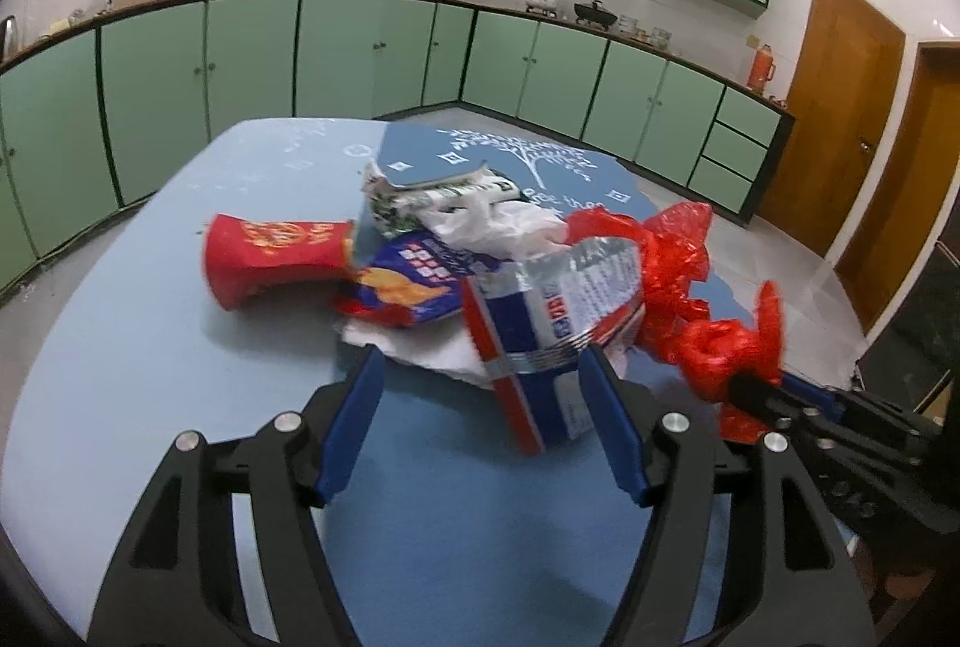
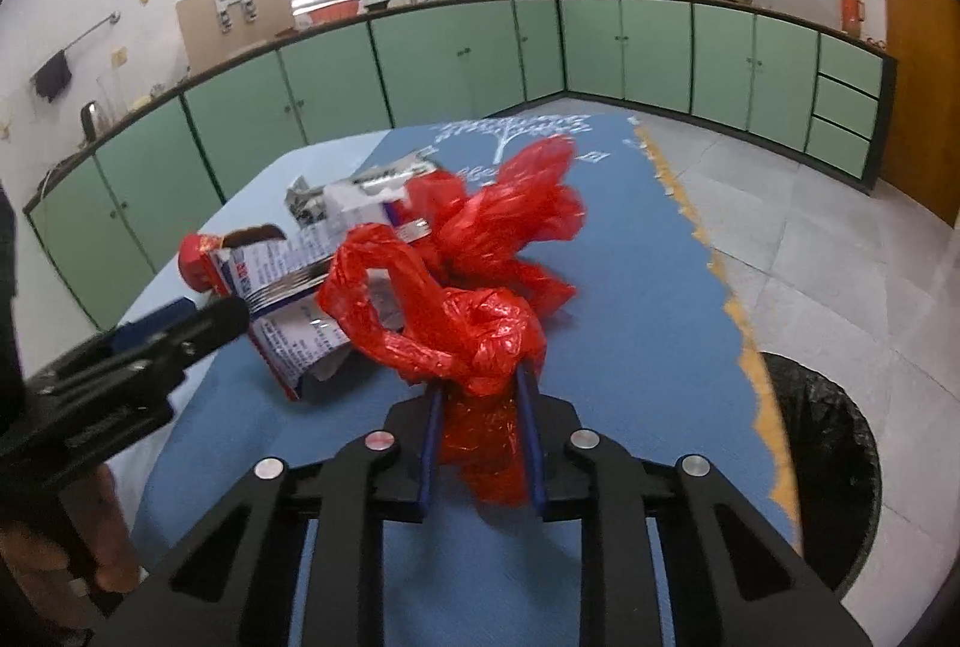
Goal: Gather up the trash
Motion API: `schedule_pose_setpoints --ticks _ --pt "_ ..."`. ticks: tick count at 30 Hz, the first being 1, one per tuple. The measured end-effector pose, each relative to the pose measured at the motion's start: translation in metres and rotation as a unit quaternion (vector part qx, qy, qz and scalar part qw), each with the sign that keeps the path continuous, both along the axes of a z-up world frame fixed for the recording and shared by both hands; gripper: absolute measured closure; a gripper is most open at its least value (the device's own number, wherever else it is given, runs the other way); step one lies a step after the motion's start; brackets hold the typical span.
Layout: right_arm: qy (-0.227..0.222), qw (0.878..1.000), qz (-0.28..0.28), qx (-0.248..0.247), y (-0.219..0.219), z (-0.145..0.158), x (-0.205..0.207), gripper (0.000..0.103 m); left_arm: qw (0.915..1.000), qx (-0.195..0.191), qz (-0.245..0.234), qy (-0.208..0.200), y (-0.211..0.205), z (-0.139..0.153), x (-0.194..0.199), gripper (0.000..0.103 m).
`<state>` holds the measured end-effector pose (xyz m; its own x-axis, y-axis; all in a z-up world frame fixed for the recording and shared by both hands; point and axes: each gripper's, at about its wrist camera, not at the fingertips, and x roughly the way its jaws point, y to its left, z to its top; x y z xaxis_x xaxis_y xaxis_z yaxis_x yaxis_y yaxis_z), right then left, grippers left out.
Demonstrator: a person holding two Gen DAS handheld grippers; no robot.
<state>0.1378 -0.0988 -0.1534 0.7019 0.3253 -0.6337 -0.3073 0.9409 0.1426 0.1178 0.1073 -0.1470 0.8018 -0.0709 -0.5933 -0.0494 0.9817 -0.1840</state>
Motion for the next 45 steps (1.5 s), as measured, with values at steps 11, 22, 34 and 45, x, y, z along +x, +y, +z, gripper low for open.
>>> schedule_pose_setpoints --ticks 11,22,34,45 --pt "-0.013 0.999 -0.037 -0.010 -0.030 0.011 -0.005 0.081 0.9993 -0.025 -0.026 0.011 -0.018 -0.009 0.028 0.037" --pt "-0.015 0.999 -0.046 -0.007 -0.036 0.010 -0.004 0.081 0.9994 -0.003 -0.033 -0.006 -0.035 0.003 0.019 0.068" --pt "-0.032 0.998 -0.054 0.004 -0.041 0.023 -0.017 0.081 0.9987 0.011 -0.032 -0.038 -0.031 0.031 -0.018 0.080" --pt "-0.054 0.994 -0.092 0.014 -0.074 0.043 -0.040 0.081 0.9932 0.016 -0.094 -0.067 -0.072 0.052 -0.029 0.080"
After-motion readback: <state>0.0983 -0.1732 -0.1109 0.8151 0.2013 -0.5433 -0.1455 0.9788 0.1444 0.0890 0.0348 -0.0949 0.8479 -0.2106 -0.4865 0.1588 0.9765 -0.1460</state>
